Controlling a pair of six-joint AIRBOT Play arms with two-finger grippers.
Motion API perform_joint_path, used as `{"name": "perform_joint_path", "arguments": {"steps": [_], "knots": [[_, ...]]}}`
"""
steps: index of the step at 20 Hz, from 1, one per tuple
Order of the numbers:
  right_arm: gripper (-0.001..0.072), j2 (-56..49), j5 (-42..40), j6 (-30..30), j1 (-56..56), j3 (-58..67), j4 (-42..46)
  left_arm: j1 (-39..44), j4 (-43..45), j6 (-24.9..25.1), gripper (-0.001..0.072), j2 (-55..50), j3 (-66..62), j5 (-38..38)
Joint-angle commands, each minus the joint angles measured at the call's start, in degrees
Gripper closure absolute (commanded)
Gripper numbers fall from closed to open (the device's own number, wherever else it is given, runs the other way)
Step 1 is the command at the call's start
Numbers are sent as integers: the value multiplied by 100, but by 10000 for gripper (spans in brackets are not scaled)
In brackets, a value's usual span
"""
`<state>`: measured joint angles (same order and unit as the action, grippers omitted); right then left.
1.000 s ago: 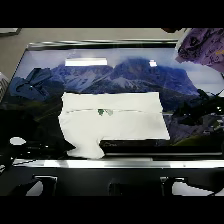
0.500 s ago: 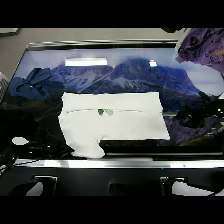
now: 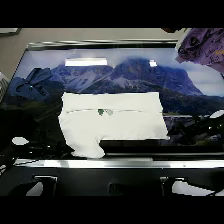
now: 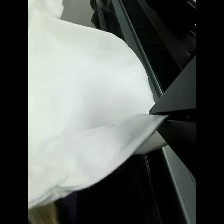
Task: Fold the clothes and pants, and hang the long-sleeved shirts on hangers.
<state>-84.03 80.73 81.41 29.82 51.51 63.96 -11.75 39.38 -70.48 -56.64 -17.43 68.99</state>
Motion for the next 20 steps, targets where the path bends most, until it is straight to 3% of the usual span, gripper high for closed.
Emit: {"name": "perform_joint_path", "arguments": {"steps": [1, 7, 9, 13, 14, 17, 20], "knots": [[147, -4, -334, -269, 20, -229, -374, 2, 0, -26, 692, -2, 0, -4], [181, -76, -568, -306, 20, -243, -527, 2, 0, -66, 692, -2, 0, -7], [231, -116, -627, -382, 20, -321, -529, 2, 0, -66, 692, -2, 0, -9], [648, -116, -885, -693, 20, -479, -741, 0, 0, -68, 693, -2, -2, -9], [683, -114, -876, -796, 20, -474, -901, -9, 2, -94, 693, 0, -28, -7], [684, 2, -750, -778, 20, -474, -1032, -282, 76, -365, 694, 31, -378, 245], [685, 424, -380, -483, 20, -474, -616, -555, 695, -916, 695, 313, -785, 726]]}}
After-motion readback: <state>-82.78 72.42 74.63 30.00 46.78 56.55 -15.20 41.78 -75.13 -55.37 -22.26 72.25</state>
